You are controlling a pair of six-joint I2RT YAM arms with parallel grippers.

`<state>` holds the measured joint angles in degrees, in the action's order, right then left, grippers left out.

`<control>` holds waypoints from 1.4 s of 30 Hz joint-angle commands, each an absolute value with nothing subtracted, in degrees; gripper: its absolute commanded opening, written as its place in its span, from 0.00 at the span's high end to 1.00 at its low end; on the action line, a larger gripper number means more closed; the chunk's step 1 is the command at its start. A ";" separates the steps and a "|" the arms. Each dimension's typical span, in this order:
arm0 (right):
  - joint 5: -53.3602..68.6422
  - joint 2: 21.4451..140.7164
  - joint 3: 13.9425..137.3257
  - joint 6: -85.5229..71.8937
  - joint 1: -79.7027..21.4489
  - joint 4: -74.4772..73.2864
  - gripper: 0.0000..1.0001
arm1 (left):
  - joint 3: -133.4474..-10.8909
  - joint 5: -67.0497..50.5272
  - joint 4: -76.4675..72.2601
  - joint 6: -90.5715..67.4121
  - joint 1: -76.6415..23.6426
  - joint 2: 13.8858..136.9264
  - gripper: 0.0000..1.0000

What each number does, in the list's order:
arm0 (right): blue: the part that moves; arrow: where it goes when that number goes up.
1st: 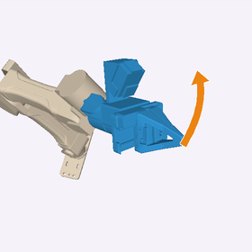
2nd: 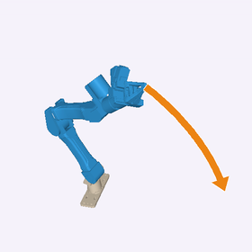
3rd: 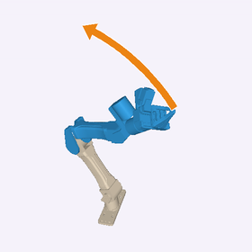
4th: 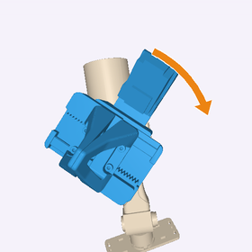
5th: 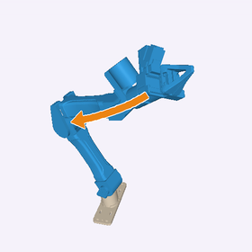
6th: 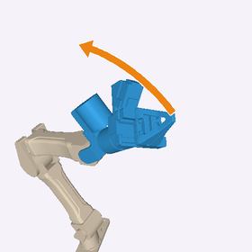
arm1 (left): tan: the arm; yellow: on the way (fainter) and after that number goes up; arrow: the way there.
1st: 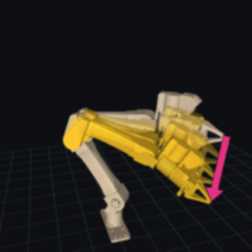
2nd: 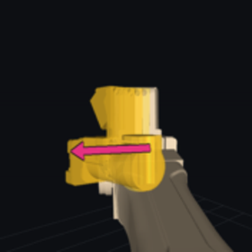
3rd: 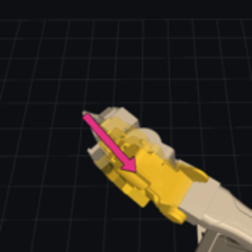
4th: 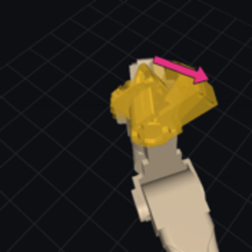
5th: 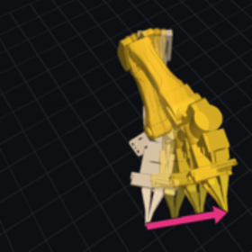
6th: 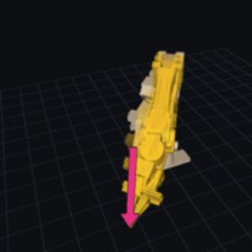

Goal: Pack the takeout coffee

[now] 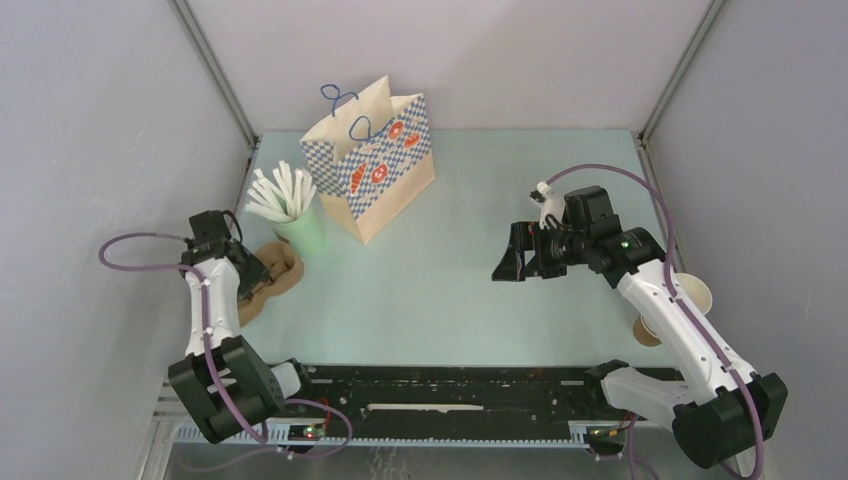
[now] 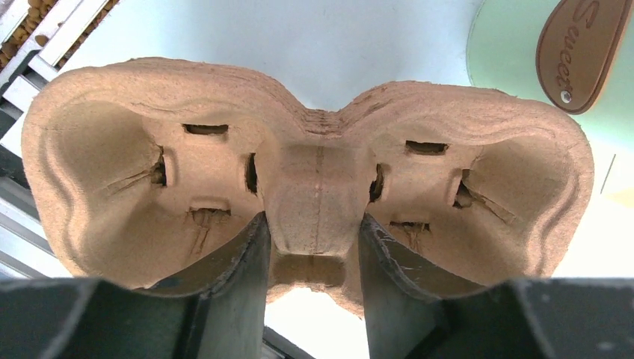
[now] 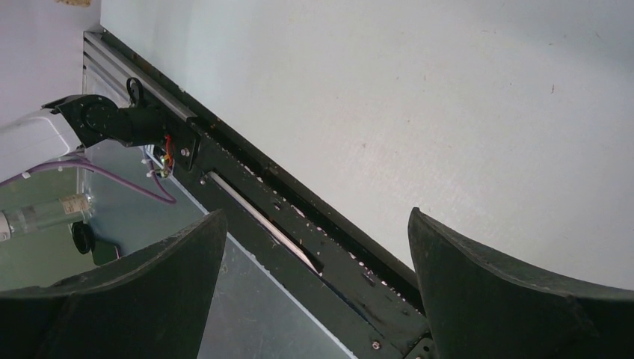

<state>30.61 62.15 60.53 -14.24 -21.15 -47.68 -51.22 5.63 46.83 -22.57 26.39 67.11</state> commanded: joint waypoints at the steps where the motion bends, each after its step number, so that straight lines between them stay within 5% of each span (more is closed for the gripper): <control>1: 31.39 61.88 60.82 -14.50 -21.48 -46.56 0.00 | -50.32 4.53 45.47 -25.10 25.82 65.48 0.51; 8: 31.72 62.35 60.74 -14.48 -21.37 -46.31 0.00 | -51.22 11.08 48.78 -23.97 19.68 61.93 0.19; 11: 31.89 62.63 60.77 -14.50 -21.57 -46.31 0.00 | -51.74 10.95 47.90 -23.08 15.85 60.66 0.18; 19: 31.78 62.84 60.76 -14.42 -21.73 -46.18 0.00 | -52.29 9.00 44.27 -21.26 4.60 65.45 0.42; 23: 31.39 62.58 60.77 -14.25 -21.62 -46.55 0.00 | -53.11 6.87 42.89 -20.41 1.31 70.40 0.41; 42: 31.45 62.31 60.81 -14.15 -21.04 -46.84 0.00 | -58.84 11.99 45.07 -18.82 -2.69 78.00 0.66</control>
<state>31.14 63.02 60.53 -14.22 -21.32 -47.70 -55.11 10.52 44.34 -20.29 -2.46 77.56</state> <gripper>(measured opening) 0.993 0.369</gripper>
